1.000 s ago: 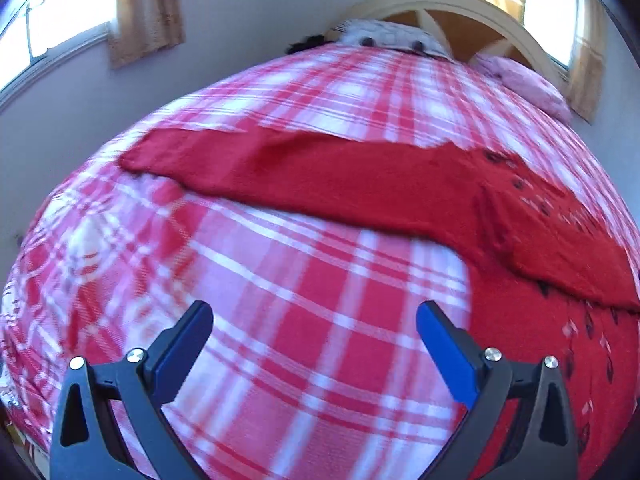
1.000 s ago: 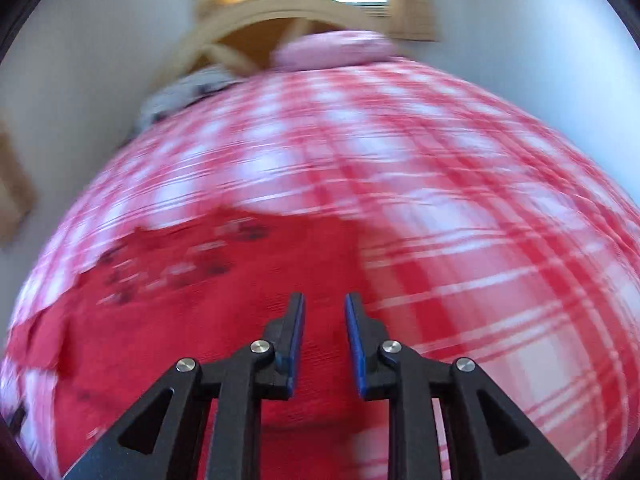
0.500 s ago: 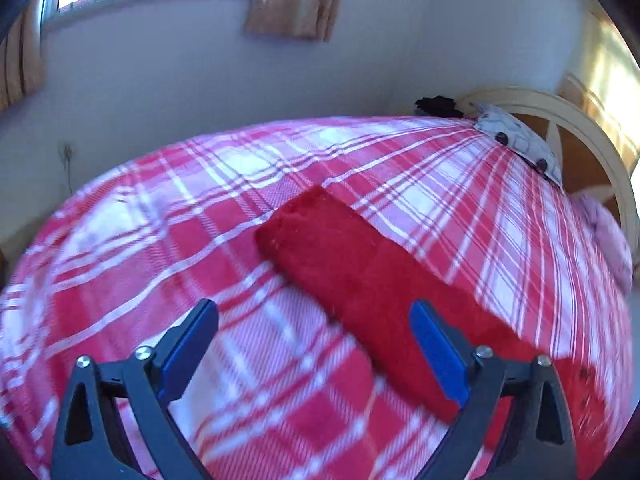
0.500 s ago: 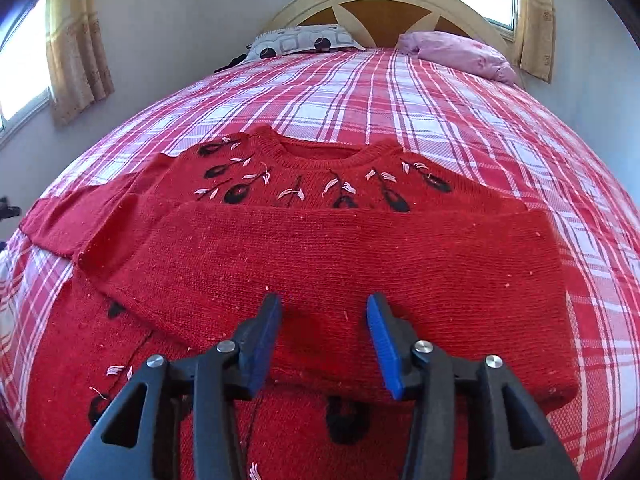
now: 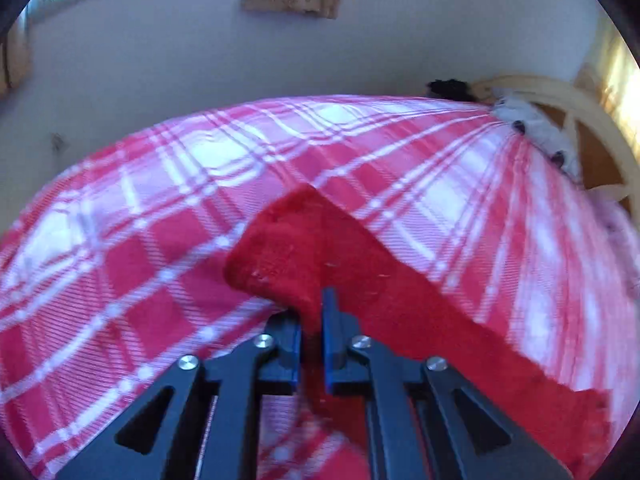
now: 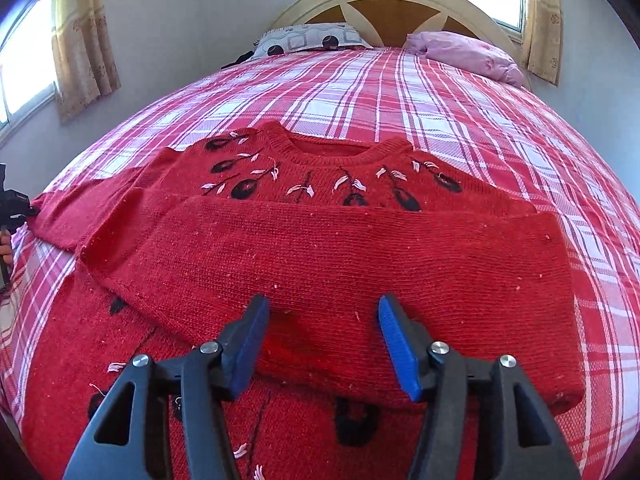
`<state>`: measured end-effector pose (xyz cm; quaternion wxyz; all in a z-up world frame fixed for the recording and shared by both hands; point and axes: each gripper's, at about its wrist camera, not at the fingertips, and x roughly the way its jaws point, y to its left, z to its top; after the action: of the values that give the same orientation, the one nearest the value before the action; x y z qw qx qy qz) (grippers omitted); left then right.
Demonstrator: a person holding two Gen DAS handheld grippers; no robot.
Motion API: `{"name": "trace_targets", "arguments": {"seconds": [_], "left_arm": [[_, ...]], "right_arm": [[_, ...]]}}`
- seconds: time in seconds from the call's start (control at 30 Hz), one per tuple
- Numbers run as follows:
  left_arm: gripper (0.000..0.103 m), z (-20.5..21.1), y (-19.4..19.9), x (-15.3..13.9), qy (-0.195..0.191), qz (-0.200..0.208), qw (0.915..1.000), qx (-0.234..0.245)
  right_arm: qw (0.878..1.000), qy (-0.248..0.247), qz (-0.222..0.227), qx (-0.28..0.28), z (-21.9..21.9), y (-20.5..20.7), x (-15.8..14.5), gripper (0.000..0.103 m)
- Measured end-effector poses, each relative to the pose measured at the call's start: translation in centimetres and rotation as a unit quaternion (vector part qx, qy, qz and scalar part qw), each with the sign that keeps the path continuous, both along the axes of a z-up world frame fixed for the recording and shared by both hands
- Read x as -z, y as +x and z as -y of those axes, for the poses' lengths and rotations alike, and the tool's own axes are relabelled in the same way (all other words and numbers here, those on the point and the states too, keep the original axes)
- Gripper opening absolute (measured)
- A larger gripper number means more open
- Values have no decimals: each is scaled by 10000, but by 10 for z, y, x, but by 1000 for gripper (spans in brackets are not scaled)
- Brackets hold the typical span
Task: Fold small clothes
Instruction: 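Grasp the other sleeve with the left tool and fold it across the body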
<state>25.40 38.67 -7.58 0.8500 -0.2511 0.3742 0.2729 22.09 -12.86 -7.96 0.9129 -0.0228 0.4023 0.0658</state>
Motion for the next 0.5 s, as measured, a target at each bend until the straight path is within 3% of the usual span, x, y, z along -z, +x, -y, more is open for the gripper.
{"name": "trace_targets", "arguments": {"seconds": [0.13, 0.3, 0.37, 0.5], "left_arm": [[7, 10, 1, -17, 302, 79, 9995, 72], [6, 67, -12, -73, 887, 748, 9913, 615], [6, 103, -17, -96, 1138, 1092, 9824, 1000], [6, 199, -31, -132, 1595, 1594, 9534, 2003]], "right_arm": [[9998, 187, 10, 1, 4, 0, -1, 59], [9994, 349, 20, 20, 9, 0, -1, 59], [9993, 369, 23, 23, 9, 0, -1, 59], [9992, 396, 34, 34, 10, 0, -1, 59]]}}
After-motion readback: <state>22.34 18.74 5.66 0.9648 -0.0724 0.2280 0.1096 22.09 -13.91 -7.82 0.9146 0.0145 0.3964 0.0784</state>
